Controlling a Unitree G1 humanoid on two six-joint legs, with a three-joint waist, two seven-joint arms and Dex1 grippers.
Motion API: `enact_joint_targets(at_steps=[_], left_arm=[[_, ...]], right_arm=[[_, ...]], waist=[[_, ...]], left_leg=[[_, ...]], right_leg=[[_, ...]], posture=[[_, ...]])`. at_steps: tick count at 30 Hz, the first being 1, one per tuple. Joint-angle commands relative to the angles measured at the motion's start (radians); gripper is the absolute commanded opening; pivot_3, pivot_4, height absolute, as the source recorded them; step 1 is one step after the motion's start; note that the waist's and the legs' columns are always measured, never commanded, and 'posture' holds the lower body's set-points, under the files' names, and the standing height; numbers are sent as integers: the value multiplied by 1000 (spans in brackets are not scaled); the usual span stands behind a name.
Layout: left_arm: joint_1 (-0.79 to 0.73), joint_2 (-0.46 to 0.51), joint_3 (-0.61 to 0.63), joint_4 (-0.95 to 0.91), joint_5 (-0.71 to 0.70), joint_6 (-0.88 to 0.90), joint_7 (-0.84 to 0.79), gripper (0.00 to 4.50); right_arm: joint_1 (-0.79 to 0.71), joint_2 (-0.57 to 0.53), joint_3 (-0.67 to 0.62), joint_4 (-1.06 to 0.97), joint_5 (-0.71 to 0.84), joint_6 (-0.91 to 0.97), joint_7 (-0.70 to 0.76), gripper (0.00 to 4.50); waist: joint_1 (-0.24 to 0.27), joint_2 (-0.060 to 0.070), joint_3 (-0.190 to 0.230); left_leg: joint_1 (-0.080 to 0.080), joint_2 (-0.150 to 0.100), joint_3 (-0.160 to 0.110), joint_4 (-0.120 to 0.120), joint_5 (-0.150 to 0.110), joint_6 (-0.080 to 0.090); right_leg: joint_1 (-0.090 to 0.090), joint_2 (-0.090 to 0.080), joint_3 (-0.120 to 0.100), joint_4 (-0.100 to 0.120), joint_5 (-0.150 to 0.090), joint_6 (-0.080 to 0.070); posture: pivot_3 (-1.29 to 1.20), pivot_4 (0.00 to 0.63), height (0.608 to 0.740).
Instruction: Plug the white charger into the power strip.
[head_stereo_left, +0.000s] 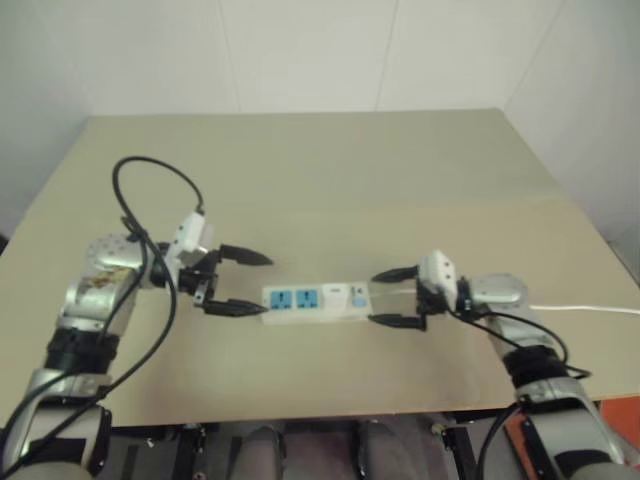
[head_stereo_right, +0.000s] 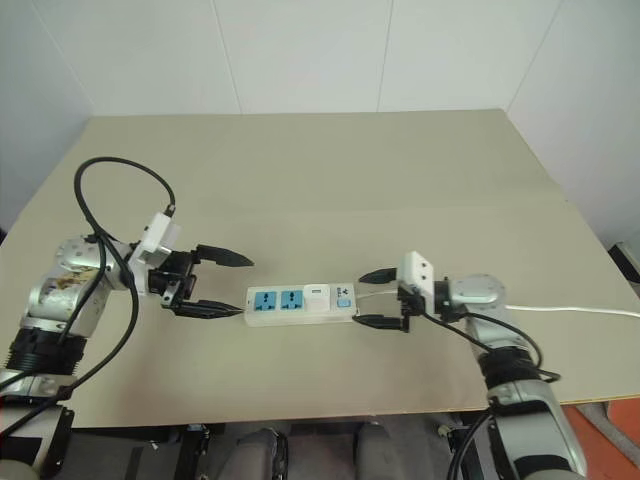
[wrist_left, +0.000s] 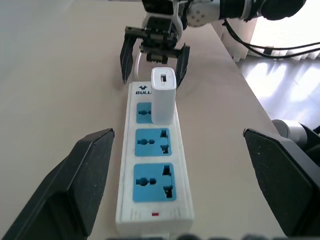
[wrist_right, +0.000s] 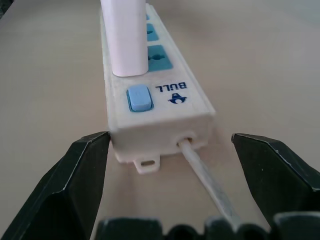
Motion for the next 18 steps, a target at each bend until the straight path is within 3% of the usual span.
enact_joint_targets(at_steps=[1, 4, 10, 18], left_arm=[[-24, 70, 36, 11, -1, -25, -37, 4500], [-9, 171, 34, 30, 23, -57, -39, 4500], [80, 285, 82, -28, 30, -1, -27, 4500], [382, 366, 316, -217, -46, 89, 24, 4500]], right_arm=[[51, -78, -83, -145, 74, 68, 1, 4461], [121, -171, -167, -246, 121, 137, -16, 4461], [275, -325, -321, -377, 204, 273, -25, 4461], [456, -425, -531, -483, 288, 382, -34, 4461]], waist=[[1, 0, 1], [0, 0, 3], [4, 0, 4], [10, 0, 5]], left_leg=[[0, 0, 0, 0, 0, 0], [-1, 0, 0, 0, 0, 1], [0, 0, 1, -1, -1, 1], [-1, 1, 2, -2, -1, 2]], right_leg=[[0, 0, 0, 0, 0, 0], [0, 0, 0, -1, 0, 0], [0, 0, 0, -6, -1, 1], [0, 0, 0, -8, -1, 1]], posture=[[0, 150, 740], [0, 150, 740], [0, 150, 740], [0, 150, 740]])
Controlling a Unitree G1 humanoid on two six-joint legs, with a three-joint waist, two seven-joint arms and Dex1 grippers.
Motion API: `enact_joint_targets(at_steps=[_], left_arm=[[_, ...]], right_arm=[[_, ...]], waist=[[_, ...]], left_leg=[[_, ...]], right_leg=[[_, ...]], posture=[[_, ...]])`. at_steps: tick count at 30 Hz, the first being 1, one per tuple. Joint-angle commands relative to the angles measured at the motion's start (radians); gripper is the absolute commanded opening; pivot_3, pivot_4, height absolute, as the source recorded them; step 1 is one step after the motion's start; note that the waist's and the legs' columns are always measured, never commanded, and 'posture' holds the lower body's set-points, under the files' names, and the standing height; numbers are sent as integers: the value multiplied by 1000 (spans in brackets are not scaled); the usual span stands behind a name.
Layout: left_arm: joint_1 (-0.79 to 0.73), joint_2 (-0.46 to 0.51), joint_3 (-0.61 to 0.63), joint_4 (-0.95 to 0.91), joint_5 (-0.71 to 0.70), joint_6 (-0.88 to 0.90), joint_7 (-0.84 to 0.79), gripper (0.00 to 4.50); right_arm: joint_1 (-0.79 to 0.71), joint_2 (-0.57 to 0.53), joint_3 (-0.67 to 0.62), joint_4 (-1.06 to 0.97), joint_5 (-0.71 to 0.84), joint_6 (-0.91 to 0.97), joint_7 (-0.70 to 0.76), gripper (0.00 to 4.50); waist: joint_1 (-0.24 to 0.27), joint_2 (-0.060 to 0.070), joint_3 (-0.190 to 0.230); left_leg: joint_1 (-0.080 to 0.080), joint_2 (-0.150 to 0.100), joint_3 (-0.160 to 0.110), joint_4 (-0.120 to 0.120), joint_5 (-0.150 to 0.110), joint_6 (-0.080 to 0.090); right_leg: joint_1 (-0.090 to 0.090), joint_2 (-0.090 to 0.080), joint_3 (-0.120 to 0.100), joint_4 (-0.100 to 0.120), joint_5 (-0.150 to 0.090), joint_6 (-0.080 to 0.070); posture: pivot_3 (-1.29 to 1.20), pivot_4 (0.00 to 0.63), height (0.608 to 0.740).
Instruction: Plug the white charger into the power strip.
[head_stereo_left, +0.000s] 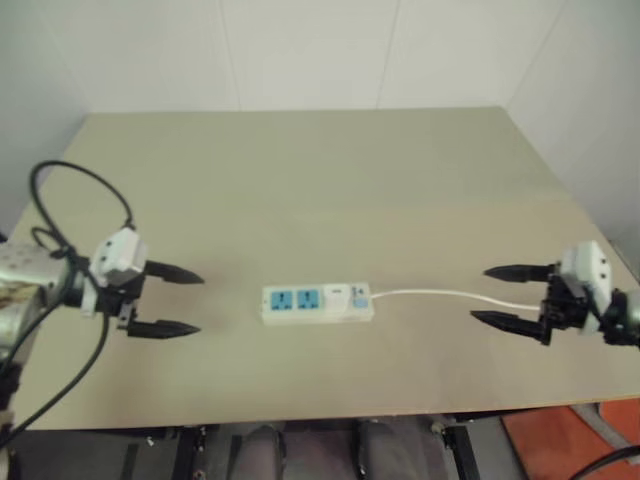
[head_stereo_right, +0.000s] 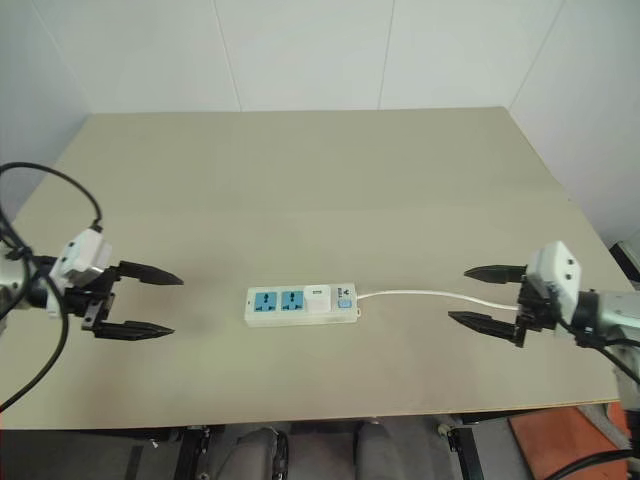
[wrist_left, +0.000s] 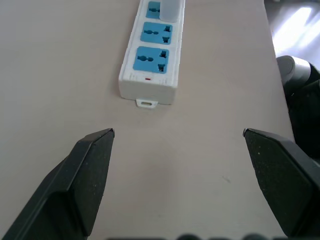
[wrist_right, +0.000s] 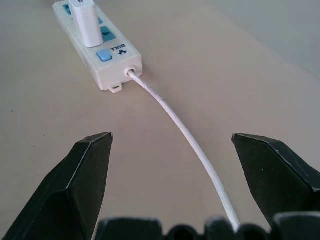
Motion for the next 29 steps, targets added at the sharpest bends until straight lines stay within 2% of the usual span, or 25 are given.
enact_joint_targets(at_steps=[1, 10, 29], left_arm=[[89, 34, 127, -88, -43, 49, 29, 4500], [190, 4, 174, -211, -77, 100, 96, 4500], [70, 1, 83, -149, -63, 83, 89, 4500]], right_arm=[[40, -37, -102, -61, 58, 39, 9, 4461], [35, -45, -82, -108, 57, 81, -8, 4461], [63, -15, -89, -154, 65, 81, -38, 4461]], waist=[[3, 0, 0], [13, 0, 0], [14, 0, 0]], left_leg=[[0, 0, 0, 0, 0, 0], [1, 0, 1, 0, 0, 0], [1, 0, 1, 0, 0, 0]], right_leg=[[0, 0, 0, 0, 0, 0], [2, 0, 0, 0, 0, 0], [2, 0, 0, 0, 0, 0]], posture=[[0, 150, 740], [0, 150, 740], [0, 150, 740]])
